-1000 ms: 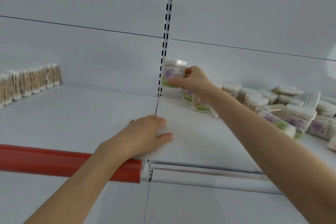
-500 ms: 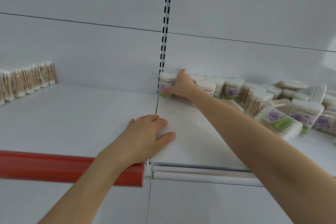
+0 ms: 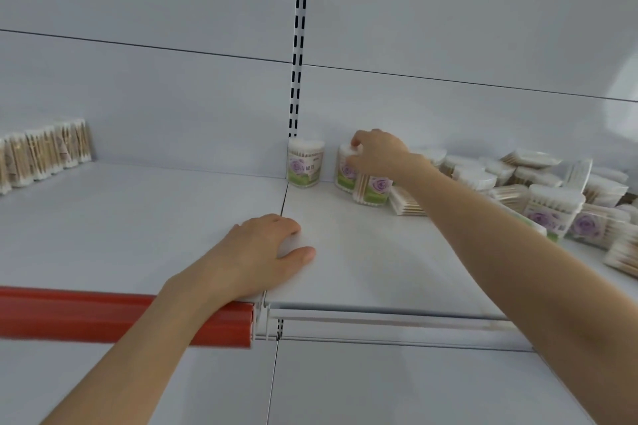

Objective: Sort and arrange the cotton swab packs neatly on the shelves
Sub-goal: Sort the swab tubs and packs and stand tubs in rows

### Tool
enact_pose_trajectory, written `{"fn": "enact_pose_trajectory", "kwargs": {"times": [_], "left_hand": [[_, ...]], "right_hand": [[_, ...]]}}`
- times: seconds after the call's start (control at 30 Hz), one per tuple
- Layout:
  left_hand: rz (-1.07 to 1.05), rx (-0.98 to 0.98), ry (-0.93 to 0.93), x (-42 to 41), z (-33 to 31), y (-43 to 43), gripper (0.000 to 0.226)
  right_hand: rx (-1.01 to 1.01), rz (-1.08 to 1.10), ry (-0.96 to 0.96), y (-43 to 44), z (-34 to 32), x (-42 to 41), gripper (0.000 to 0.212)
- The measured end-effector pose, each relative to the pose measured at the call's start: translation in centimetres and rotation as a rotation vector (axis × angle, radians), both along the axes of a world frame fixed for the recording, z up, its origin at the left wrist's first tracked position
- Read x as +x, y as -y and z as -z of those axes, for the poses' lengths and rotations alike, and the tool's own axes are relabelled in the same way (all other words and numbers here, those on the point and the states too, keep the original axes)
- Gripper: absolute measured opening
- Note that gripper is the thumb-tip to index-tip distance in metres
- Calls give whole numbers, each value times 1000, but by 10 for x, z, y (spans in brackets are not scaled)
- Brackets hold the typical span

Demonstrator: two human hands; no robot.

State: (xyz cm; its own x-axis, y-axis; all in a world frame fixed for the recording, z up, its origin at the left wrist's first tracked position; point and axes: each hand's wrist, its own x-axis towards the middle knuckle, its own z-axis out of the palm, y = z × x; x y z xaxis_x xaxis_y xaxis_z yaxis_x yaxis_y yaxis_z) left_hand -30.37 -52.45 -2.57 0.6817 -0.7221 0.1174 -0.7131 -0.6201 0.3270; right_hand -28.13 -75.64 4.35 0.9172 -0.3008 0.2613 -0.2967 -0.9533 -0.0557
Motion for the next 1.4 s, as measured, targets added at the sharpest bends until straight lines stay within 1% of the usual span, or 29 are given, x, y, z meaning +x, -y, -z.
{"fn": "enact_pose_trajectory", "kwargs": {"times": [0.07,0.23,0.33,0.43,0.5,0.53,0.57,0.63,0.7,0.73,0.8,0.83,0.87,0.9,1.03,1.1,1.17,1.27,1.4], "left_hand": [[3,-35,2,-1,-2,1,56],[-24,-140,-17,1,-9,2,51],[-34,-213,12,7,-15,8,53],[-26,-300,36,11,-24,23,61],[-2,-345,5,12,-30,36,70],[19,-369,-42,11,-32,42,74],[42,-397,-109,10,-34,47,76],[82,-451,-225,7,-35,55,74],[93,-481,-227,7,-35,60,64],[89,-493,-200,8,-35,60,58],[84,-510,-175,10,-35,56,48],[83,-522,-184,12,-35,52,44],[80,-544,-197,13,-36,46,40],[73,-579,-207,14,-37,39,37],[-14,-774,-196,20,-41,4,31],[-74,-857,-176,24,-42,-13,31],[-126,-897,-149,28,-41,-28,34],[-159,-910,-112,34,-39,-43,35],[-161,-920,-100,41,-37,-52,34]], "right_hand": [[15,-17,24,3,4,-3,41],[37,-84,42,9,6,-13,38],[27,-157,36,8,6,-31,38],[51,-260,43,-1,3,-57,37],[75,-329,39,-11,2,-74,38],[98,-355,31,-15,1,-81,40],[144,-372,26,-18,-1,-87,43],[305,-391,64,-18,-5,-97,46],[468,-387,131,-10,-12,-106,45],[525,-375,123,-3,-15,-111,44],[593,-358,-15,11,-18,-120,46],[593,-356,-95,17,-16,-123,47],[582,-350,-136,21,-13,-124,46],[573,-337,-125,23,-10,-124,43],[542,-281,69,10,-5,-107,36],[483,-253,142,-7,-3,-92,38],[423,-212,202,-25,0,-74,43],[359,-171,218,-48,5,-49,52],[298,-165,180,-68,9,-27,52]]}}
